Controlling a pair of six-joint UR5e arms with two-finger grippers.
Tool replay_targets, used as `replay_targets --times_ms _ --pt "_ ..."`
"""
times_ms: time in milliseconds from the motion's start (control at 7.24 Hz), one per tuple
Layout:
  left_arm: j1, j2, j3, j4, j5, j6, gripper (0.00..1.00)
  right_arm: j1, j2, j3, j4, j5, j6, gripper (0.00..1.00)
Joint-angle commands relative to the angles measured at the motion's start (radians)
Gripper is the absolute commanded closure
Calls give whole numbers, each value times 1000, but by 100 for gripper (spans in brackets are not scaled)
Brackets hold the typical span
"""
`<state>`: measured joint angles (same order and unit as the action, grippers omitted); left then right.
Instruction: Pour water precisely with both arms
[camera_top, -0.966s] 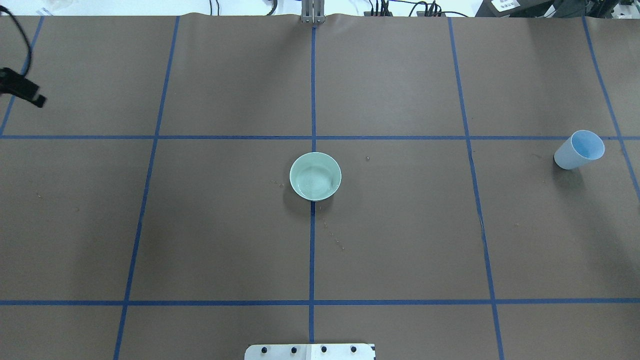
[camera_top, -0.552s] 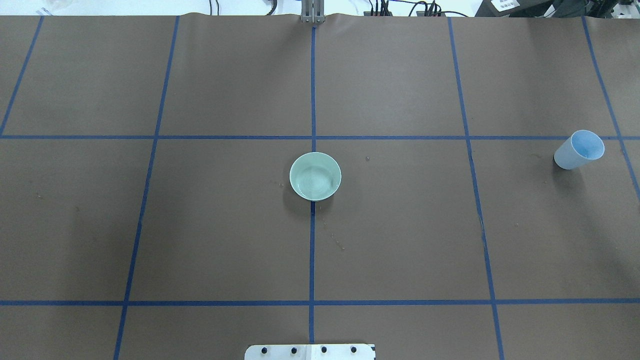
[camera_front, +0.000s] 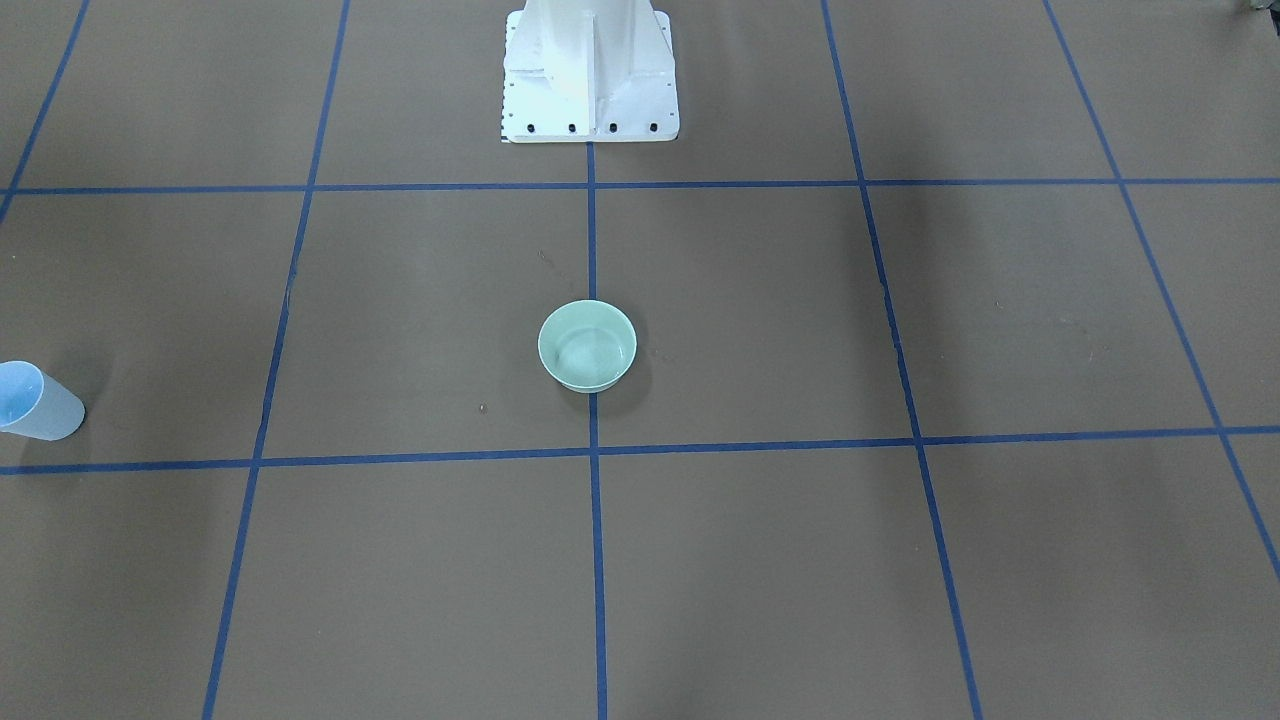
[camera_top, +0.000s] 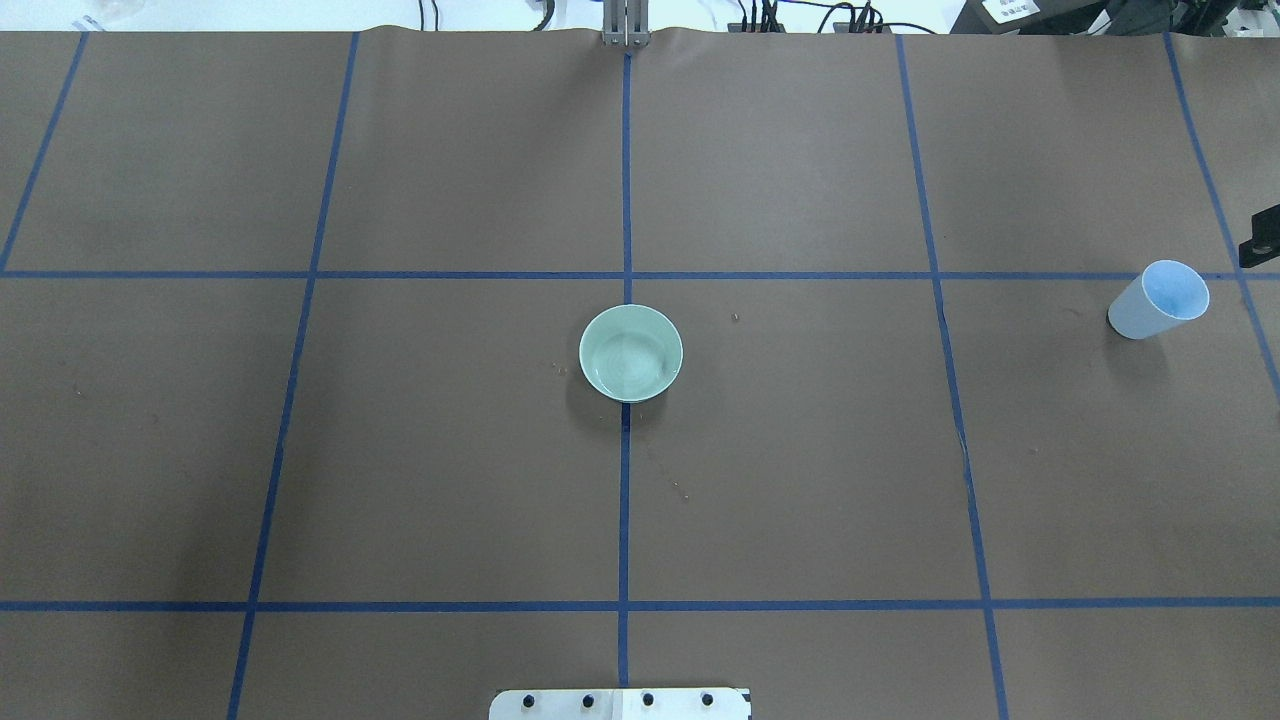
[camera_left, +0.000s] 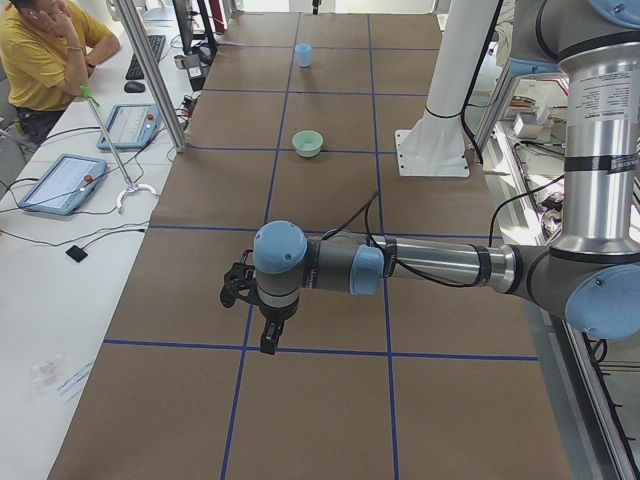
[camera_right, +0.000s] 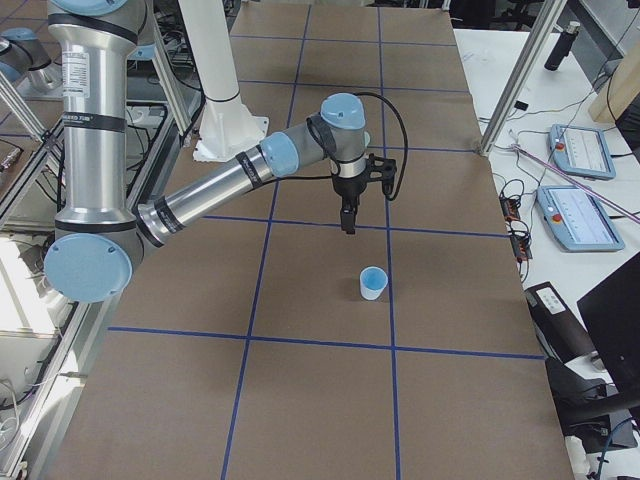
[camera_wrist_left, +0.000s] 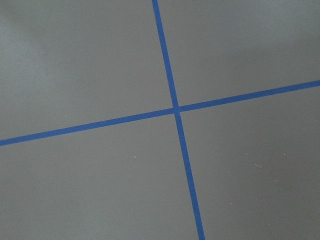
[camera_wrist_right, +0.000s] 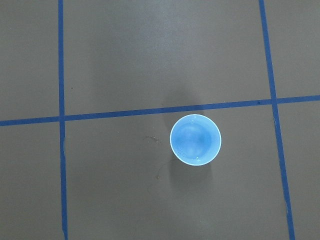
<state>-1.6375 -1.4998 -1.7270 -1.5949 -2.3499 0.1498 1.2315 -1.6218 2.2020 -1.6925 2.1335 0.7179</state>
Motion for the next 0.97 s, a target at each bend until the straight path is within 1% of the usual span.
replay_targets --times_ms 0,276,414,552,690,828 --pt "-2 1 -3 0 -3 1 0 -110 0 53 1 -181 249 1" --pt "-2 1 -5 0 -6 1 0 -278 2 61 -1 -417 497 1" --pt "-2 1 -5 0 -6 1 0 -409 3 56 -4 -592 655 2" --pt "-2 1 -5 0 -6 1 0 -509 2 41 -9 -715 773 2" --pt "-2 1 -5 0 -6 1 0 -596 2 -6 -12 -848 893 2" --pt "-2 3 -5 0 -6 -1 0 -653 6 -86 -12 -956 976 2"
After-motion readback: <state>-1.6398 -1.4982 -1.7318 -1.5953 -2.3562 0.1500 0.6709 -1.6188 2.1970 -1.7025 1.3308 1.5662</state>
